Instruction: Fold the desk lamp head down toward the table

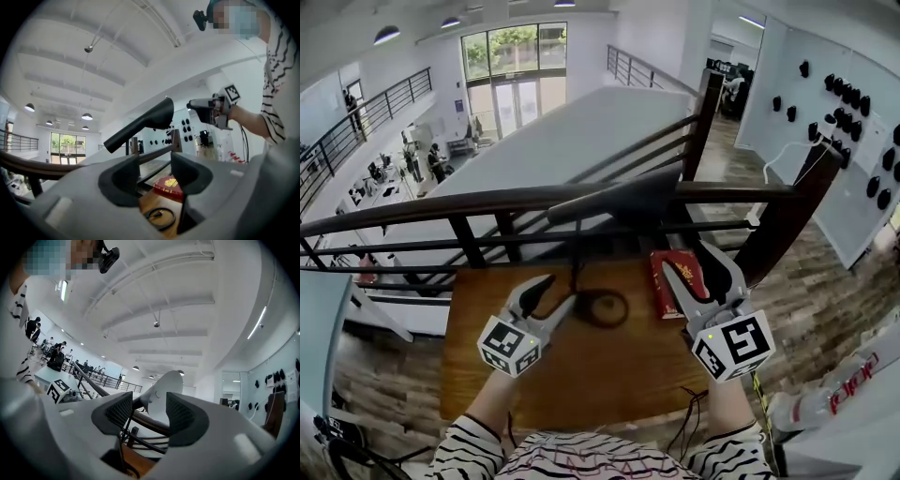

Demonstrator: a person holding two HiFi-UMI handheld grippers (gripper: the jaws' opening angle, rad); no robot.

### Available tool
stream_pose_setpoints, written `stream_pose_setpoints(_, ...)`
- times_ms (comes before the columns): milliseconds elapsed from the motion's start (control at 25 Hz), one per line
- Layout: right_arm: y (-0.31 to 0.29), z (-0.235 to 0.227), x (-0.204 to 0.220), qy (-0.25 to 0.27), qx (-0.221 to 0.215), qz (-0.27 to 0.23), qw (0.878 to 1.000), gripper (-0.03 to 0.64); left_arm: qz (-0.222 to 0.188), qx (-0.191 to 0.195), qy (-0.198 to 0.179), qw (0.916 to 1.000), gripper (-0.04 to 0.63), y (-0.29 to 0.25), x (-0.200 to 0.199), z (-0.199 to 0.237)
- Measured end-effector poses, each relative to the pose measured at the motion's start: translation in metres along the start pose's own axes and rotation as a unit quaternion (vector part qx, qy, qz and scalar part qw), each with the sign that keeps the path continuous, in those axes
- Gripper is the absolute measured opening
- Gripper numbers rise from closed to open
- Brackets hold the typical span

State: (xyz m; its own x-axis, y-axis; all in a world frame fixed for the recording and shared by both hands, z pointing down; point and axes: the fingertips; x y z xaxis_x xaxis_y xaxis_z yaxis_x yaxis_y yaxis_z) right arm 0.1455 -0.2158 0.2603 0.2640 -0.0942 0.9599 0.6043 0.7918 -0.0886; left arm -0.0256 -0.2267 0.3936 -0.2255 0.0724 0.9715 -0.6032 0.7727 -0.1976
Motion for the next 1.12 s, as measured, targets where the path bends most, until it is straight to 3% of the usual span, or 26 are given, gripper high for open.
stream_pose_setpoints(600, -0.072, -0.025, -0.089, 0.100, 0.031, 0.008, 0.994, 0.209, 0.024, 0.033, -0.002, 0.9992, 0.202, -0.072, -0.001, 0.078)
stream_pose_setpoints(1120, -0.113, -0.042, -0.084, 0.119, 0.070, 0.053, 0.989, 0.215, 0.076, 0.068, 0.016, 0.9946, 0.221, -0.117, 0.023, 0.103)
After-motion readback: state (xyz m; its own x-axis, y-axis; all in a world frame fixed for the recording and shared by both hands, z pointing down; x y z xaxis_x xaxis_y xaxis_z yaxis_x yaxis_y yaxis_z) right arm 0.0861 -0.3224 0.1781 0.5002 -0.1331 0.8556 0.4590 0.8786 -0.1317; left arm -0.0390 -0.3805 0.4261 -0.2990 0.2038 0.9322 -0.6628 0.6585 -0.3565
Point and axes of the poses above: the fingertips, and each gripper's own axes: y backward along the fingers, z to its left, x out of its underside, and after that the axes turned 14 degrees about z, right-handed
